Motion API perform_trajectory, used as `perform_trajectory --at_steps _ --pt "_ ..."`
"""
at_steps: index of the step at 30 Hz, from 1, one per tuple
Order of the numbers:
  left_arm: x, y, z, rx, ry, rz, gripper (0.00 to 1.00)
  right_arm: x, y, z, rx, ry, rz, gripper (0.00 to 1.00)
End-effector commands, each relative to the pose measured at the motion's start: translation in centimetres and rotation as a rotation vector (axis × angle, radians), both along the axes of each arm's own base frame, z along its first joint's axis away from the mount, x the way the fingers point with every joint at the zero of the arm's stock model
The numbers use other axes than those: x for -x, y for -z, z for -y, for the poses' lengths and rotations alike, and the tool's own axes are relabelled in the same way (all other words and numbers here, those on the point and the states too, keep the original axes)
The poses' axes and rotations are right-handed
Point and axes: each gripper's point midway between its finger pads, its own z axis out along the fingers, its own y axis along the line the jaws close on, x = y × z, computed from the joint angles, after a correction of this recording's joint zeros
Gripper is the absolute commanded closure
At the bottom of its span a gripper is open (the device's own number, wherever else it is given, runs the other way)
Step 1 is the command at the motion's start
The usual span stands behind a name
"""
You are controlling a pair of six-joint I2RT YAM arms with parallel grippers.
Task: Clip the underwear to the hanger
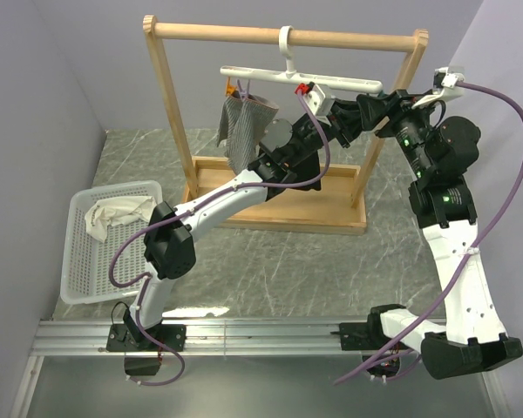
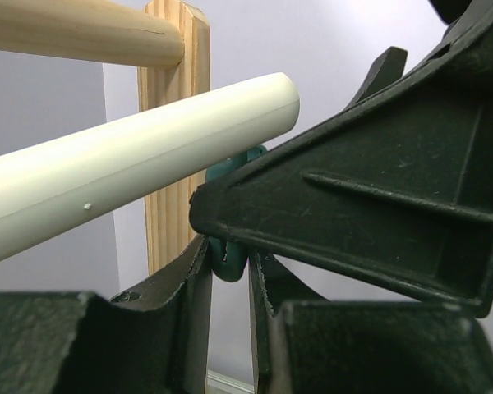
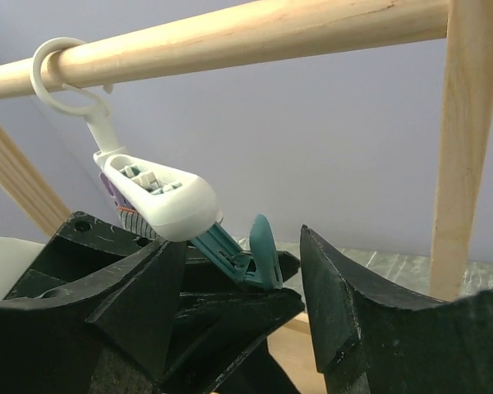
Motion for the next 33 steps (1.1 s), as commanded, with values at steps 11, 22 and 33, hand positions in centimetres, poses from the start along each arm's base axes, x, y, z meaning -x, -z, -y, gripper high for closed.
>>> perform_trajectory --at_steps 11,22,33 --pt "-0.3 -1.0 -0.5 0.029 -0.013 0.009 1.00 0.8 -4.0 0.3 -0.021 0.057 0.129 0.68" --pt "1.6 -0.3 -2.7 -0.035 0.003 -0.014 0.46 0.9 -3.9 0.5 -0.007 0.065 0.127 1.00" --pt "5.6 8.8 -12.0 -0.261 -0.060 -0.220 0.39 0.7 -3.5 0.1 -0.007 0.046 0.108 1.00"
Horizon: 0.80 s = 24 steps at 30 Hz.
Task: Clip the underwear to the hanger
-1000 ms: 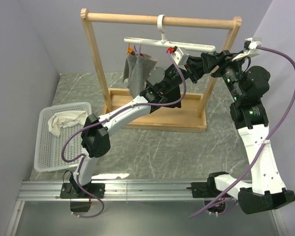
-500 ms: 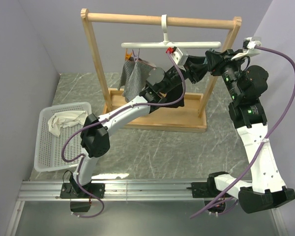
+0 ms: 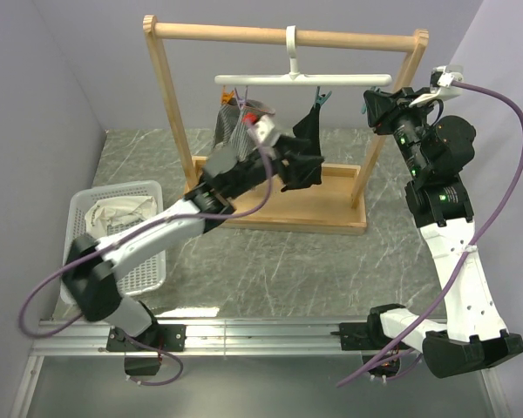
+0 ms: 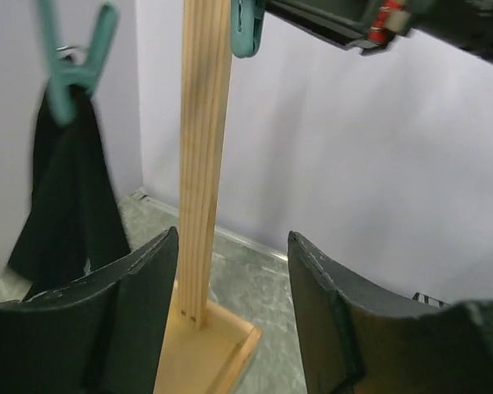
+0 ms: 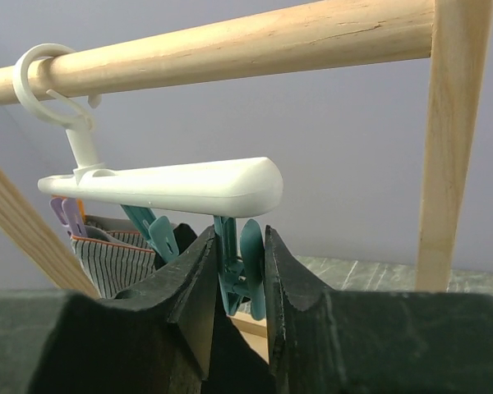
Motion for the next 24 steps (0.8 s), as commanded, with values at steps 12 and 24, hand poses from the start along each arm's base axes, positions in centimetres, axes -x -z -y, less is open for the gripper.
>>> perform_trajectory --at_steps 12,24 --pt "5.4 12.4 -11.6 -0.446 -0.049 0.384 0.31 1.3 -2.9 -1.2 0.011 -0.072 0.076 1.00" --pt "2.3 10.8 -12.4 -0.883 -0.069 1.354 0.01 1.1 -2.6 -1.7 0.024 -0.098 0.068 1.00"
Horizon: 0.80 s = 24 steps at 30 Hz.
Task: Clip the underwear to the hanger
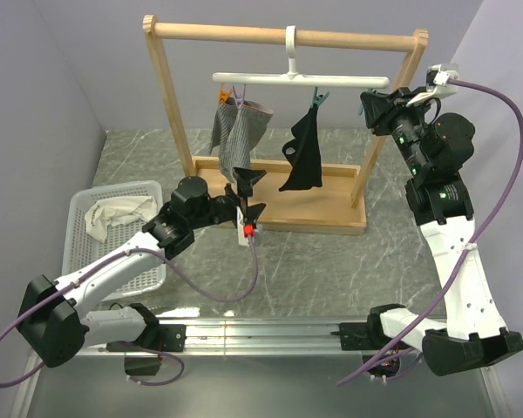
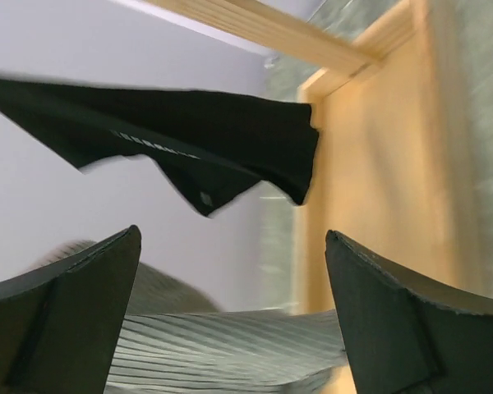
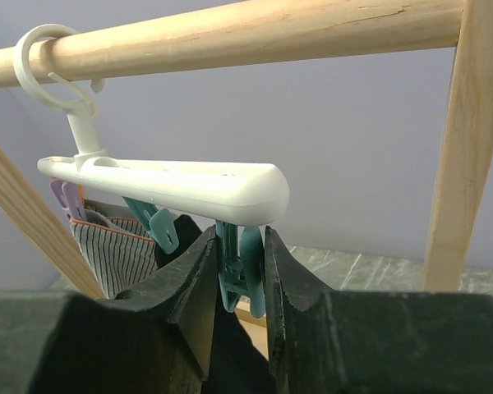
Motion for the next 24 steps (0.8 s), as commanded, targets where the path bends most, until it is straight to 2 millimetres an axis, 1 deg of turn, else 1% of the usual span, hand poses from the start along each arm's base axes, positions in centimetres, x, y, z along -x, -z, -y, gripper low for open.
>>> perform_trajectory --at_steps 1,4,5,6,7,8,9,10,12,13,15,16,18,19,21,23,24 --pt "-0.2 -1.3 0.2 -0.121 0.079 0.409 0.01 1.1 -3.0 -1.0 0.001 -0.058 0.086 1.00" --pt "-0.9 -2.7 0.6 -0.133 0.073 0.562 0.01 0.9 -2.7 -1.2 0.004 -0.065 0.078 1.00" --pt "-1.5 -2.8 1.0 -0.135 0.071 0.588 0.01 0.8 -2.7 -1.2 0.003 -0.067 0.079 1.00" --pt "-1.9 -3.6 1.2 -0.135 0.060 0.642 0.01 0.9 -2.8 -1.3 0.002 -0.071 0.080 1.00" --pt "-2.5 -3.2 1.6 -0.145 0.060 0.660 0.01 0.9 -2.8 -1.2 0.002 -0.069 0.082 1.00" --pt "-2.8 -4.1 1.8 -0.135 0.047 0.715 0.01 0.8 -2.7 -1.3 0.001 -0.071 0.078 1.00" --pt "-3.2 -4.5 1.9 -0.136 0.039 0.753 0.01 0.8 -2.8 -1.3 0.001 -0.074 0.082 1.00" --pt "-3.6 -4.0 2.4 -0.151 0.051 0.786 0.01 0.9 -2.8 -1.3 0.000 -0.071 0.083 1.00" --pt "-4.1 -4.8 2.5 -0.154 0.051 0.852 0.01 0.9 -2.9 -1.3 0.003 -0.072 0.086 1.00" --pt "-4.3 -4.4 2.7 -0.160 0.062 0.856 0.01 0.9 -2.8 -1.3 0.004 -0.073 0.086 1.00" --pt "-4.4 -4.9 3.1 -0.150 0.077 0.881 0.01 0.9 -2.9 -1.4 0.006 -0.077 0.086 1.00" --pt "-4.7 -4.6 3.3 -0.156 0.079 0.895 0.01 1.0 -2.9 -1.3 0.006 -0.076 0.088 1.00" --pt "-4.8 -5.1 3.7 -0.145 0.087 0.930 0.01 1.0 -2.9 -1.3 0.007 -0.077 0.088 1.00" --pt "-5.0 -4.9 4.0 -0.143 0.092 0.937 0.01 0.9 -2.7 -1.3 0.008 -0.075 0.085 1.00" --pt "-5.0 -5.2 4.3 -0.135 0.110 0.962 0.01 1.0 -2.7 -1.3 0.008 -0.078 0.087 1.00" --pt "-4.9 -4.9 4.8 -0.130 0.142 0.964 0.01 0.9 -2.4 -1.4 0.009 -0.078 0.081 1.00" --pt "-4.9 -5.1 5.0 -0.131 0.149 0.981 0.01 1.0 -2.5 -1.3 0.009 -0.078 0.082 1.00"
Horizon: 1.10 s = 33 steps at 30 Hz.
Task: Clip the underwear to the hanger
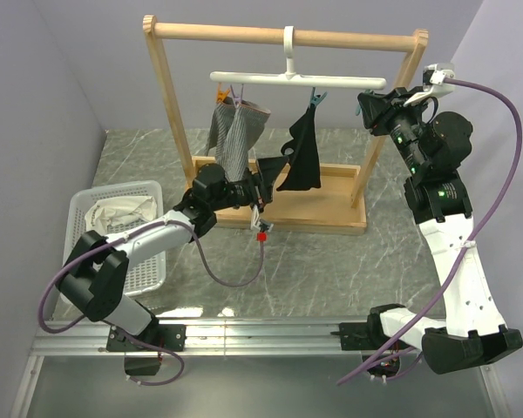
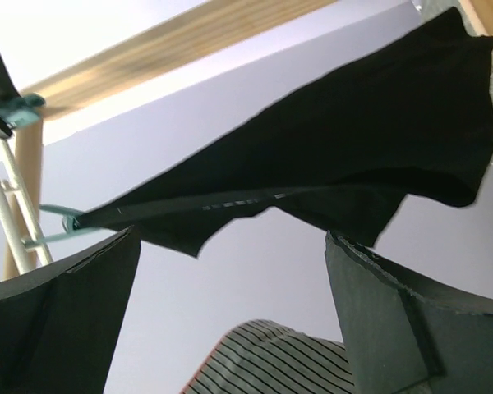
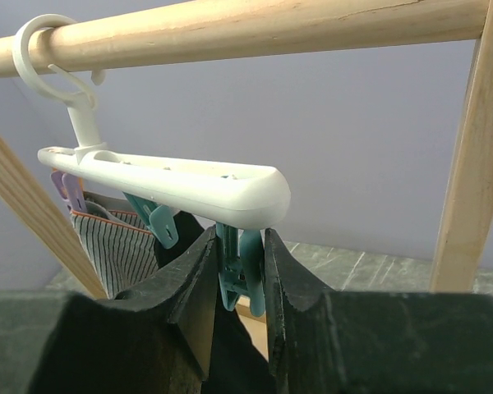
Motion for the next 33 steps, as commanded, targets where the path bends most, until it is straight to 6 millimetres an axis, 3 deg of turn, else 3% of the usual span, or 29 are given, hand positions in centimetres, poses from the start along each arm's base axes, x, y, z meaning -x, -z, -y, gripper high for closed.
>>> perform_trajectory --at_steps 1,3,8,14,28,33 --pt "0.8 -2.7 1.0 0.023 0.084 0.124 0.01 1.1 -2.8 -1.0 -0.006 -0.059 0.086 1.00" --pt "1.0 -2.6 1.4 0.012 0.116 0.141 0.01 1.1 -2.8 -1.0 -0.006 -0.059 0.086 1.00" --pt "0.7 0.3 2.1 -0.104 0.167 0.110 0.01 0.9 -2.7 -0.8 -0.013 -0.058 0.078 1.00" --pt "0.6 1.4 2.9 -0.152 0.219 0.137 0.01 0.9 -2.4 -0.7 -0.015 -0.059 0.074 1.00" --pt "0.3 2.0 4.3 -0.185 0.271 0.157 0.01 1.1 -2.0 -0.5 -0.016 -0.067 0.066 1.00" --pt "0.0 2.1 4.7 -0.212 0.286 0.160 0.06 1.0 -2.0 -0.3 -0.017 -0.064 0.063 1.00"
